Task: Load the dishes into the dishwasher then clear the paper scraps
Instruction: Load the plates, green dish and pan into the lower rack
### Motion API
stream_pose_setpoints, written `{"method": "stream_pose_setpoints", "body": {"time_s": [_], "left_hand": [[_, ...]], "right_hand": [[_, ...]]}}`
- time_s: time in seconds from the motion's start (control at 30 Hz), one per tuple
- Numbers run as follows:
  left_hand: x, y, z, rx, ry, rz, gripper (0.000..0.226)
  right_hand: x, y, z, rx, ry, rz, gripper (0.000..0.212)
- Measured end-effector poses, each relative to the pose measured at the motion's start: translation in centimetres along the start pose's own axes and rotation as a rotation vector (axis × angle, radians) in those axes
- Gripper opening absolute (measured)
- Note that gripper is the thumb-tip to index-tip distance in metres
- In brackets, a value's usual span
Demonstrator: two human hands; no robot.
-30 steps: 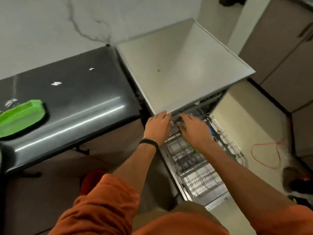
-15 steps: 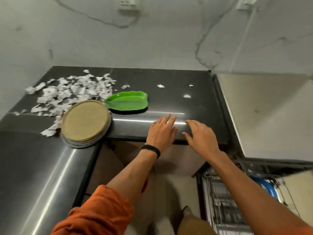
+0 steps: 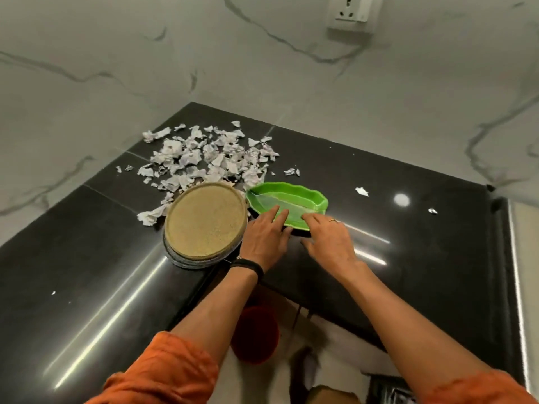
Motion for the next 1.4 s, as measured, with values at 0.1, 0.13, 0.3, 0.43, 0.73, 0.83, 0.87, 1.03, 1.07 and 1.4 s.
{"method": "stream_pose_setpoints", "body": {"time_s": [0.1,0.13,0.3,0.43,0.73,0.83,0.87,1.03,1.07,1.4], "left_hand": [[1.3,0.6,0.7,0.007,-0.075,-0.025,0.049],[1.4,0.6,0.9,0.012,-0.090,-0.027,0.049],[1.9,0.7,2.1,0.033,-0.141,-0.020,0.048],[2.5,0.4,2.9,0.076,-0.122,0.008,0.049],[3.0,-0.1,-0.5,0.152,0.088,-0.002,0.067],[2.6,-0.1,-2.3,0.170,0.212,-0.042,0.069],[2.2,-0.2,-2.8,0.166,0.257,-0.057,0.069],[-1.6,-0.3,-6.1,0.076,0.486,-0.138,0.049],[-2.9,-0.1,-6.7,0.046,0.551,-0.149,0.044],[-15.9,2.2,-16.9,-0.110,1.006,-0.073,0.025]], "right_hand": [[3.1,1.7,-1.0,-0.033,-0.088,0.073,0.056],[3.8,2.3,-1.1,-0.050,-0.106,0.103,0.055],[5.6,4.5,-1.7,-0.098,-0.165,0.157,0.028],[5.6,4.6,-1.9,-0.211,-0.217,0.066,0.027],[1.6,0.1,-2.1,-0.166,-0.092,-0.159,0.040],[-2.5,-1.0,-2.0,-0.164,0.021,-0.215,0.040],[-4.0,-1.4,-1.9,-0.164,0.055,-0.240,0.039],[-12.7,-2.3,-0.1,-0.176,0.206,-0.358,0.034],[-14.7,-2.4,0.6,-0.188,0.251,-0.382,0.032],[-33.6,-3.0,4.5,-0.317,0.703,-0.357,0.032]]}}
Point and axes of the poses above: each hand's wrist, its own x-axis towards the middle knuckle, its own y-axis out of the palm, z = x × y, the point moved 2 cm from there along x, towards the middle knuckle, and after that the axes turned 3 degrees about -y, right-handed, at the moved point
